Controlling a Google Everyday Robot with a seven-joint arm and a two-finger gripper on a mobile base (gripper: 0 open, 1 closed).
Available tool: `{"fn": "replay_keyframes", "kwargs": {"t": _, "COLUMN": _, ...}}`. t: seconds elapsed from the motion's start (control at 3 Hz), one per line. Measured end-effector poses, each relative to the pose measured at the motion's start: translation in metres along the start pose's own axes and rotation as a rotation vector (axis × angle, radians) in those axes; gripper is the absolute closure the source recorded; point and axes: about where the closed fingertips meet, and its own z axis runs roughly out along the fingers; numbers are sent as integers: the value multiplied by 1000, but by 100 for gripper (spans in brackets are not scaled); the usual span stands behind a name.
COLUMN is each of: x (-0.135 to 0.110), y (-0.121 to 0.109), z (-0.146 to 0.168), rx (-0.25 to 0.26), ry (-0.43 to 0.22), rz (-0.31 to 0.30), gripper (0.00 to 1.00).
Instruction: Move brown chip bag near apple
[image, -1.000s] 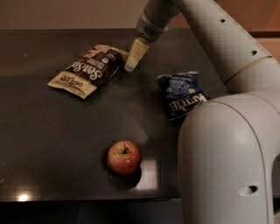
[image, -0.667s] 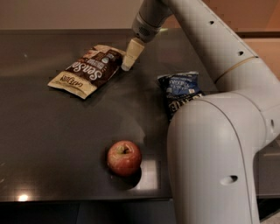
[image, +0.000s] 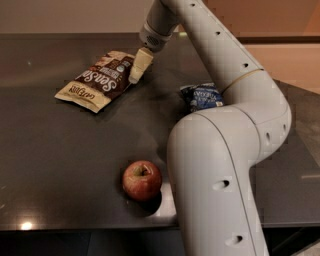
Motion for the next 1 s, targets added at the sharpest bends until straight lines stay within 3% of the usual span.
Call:
{"fn": "replay_keyframes", "kwargs": {"t": 0.33, "x": -6, "y": 3, "z": 18, "rx": -36, "ry": 6, "rz": -13, "gripper": 0}}
{"fn": "replay_keyframes", "kwargs": {"t": 1.0, "x": -6, "y": -5, "z": 30, "rx": -35, "ry": 11, "rz": -9, "gripper": 42}}
